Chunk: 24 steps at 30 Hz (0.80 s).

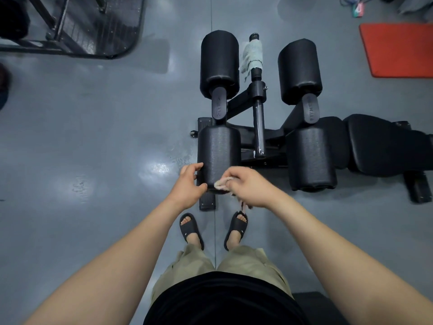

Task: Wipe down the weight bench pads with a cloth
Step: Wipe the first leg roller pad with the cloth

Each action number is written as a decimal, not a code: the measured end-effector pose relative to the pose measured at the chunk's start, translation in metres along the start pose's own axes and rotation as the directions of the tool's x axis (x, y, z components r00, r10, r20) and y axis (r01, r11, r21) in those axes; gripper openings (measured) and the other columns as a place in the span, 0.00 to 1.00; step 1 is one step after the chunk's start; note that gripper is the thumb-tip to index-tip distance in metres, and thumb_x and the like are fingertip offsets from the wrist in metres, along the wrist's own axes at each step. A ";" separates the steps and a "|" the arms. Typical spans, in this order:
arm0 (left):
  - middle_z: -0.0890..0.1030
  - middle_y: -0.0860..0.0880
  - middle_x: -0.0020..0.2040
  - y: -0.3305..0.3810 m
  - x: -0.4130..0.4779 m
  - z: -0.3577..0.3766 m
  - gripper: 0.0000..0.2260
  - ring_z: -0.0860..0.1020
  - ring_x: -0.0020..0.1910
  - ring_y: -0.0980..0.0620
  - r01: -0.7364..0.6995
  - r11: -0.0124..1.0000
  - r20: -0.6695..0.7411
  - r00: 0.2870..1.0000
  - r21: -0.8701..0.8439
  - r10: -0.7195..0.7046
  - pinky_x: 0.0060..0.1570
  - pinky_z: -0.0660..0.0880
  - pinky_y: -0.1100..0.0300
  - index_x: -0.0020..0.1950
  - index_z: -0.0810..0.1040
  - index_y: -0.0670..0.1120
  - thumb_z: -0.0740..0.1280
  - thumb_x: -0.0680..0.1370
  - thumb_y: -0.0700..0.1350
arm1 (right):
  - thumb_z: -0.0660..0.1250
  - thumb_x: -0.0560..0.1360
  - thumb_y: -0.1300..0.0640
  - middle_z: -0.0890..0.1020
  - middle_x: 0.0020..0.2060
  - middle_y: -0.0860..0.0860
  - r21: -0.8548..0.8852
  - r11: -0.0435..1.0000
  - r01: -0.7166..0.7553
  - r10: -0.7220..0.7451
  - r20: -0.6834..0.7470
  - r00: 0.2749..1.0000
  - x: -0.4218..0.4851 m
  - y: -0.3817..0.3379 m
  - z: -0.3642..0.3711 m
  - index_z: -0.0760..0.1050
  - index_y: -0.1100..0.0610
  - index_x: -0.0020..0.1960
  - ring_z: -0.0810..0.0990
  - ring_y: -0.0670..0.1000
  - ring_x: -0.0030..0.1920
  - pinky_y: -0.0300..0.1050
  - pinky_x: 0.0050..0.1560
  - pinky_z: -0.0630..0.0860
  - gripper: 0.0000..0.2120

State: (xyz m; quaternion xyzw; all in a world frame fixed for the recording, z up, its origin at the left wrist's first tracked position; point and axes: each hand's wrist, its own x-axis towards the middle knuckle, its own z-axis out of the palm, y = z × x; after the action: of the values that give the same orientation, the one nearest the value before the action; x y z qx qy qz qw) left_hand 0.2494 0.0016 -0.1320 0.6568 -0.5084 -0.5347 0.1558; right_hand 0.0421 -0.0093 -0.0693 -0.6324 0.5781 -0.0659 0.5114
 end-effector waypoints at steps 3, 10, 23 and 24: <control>0.64 0.49 0.72 0.002 -0.001 0.000 0.27 0.70 0.73 0.48 0.004 1.000 0.005 1.000 0.006 -0.004 0.69 0.72 0.51 0.76 0.66 0.49 0.69 0.79 0.38 | 0.62 0.80 0.60 0.80 0.41 0.44 0.038 0.999 0.025 -0.024 -0.033 0.999 0.020 -0.017 -0.019 0.76 0.50 0.52 0.77 0.39 0.34 0.38 0.36 0.73 0.07; 0.62 0.52 0.68 0.005 -0.001 0.004 0.28 0.69 0.67 0.54 0.003 1.000 0.004 1.000 0.007 -0.003 0.71 0.71 0.51 0.77 0.65 0.49 0.69 0.78 0.39 | 0.64 0.80 0.57 0.69 0.54 0.57 -0.388 0.921 0.022 -0.157 -0.320 0.934 0.039 0.003 0.013 0.74 0.60 0.58 0.74 0.59 0.45 0.52 0.49 0.76 0.09; 0.67 0.49 0.71 0.007 0.000 0.004 0.26 0.71 0.67 0.51 -0.005 1.000 -0.033 0.999 -0.026 0.004 0.66 0.71 0.58 0.73 0.66 0.50 0.71 0.78 0.41 | 0.61 0.78 0.67 0.70 0.52 0.57 -0.434 0.899 -0.055 -0.157 -0.439 0.885 0.088 -0.004 0.001 0.74 0.61 0.52 0.69 0.57 0.46 0.48 0.46 0.70 0.06; 0.66 0.50 0.70 0.007 -0.001 0.006 0.25 0.71 0.67 0.51 -0.009 1.000 -0.047 0.999 -0.018 0.008 0.66 0.71 0.57 0.72 0.66 0.50 0.71 0.78 0.42 | 0.61 0.77 0.67 0.71 0.52 0.58 -0.426 0.902 -0.070 -0.145 -0.451 0.880 0.096 -0.005 -0.003 0.74 0.61 0.53 0.71 0.58 0.47 0.48 0.48 0.71 0.07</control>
State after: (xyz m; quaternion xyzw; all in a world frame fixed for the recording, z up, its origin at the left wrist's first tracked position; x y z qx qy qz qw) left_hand 0.2407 0.0015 -0.1284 0.6656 -0.5024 -0.5231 0.1757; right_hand 0.0744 -0.0888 -0.1126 -0.7053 0.6725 -0.0990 0.2012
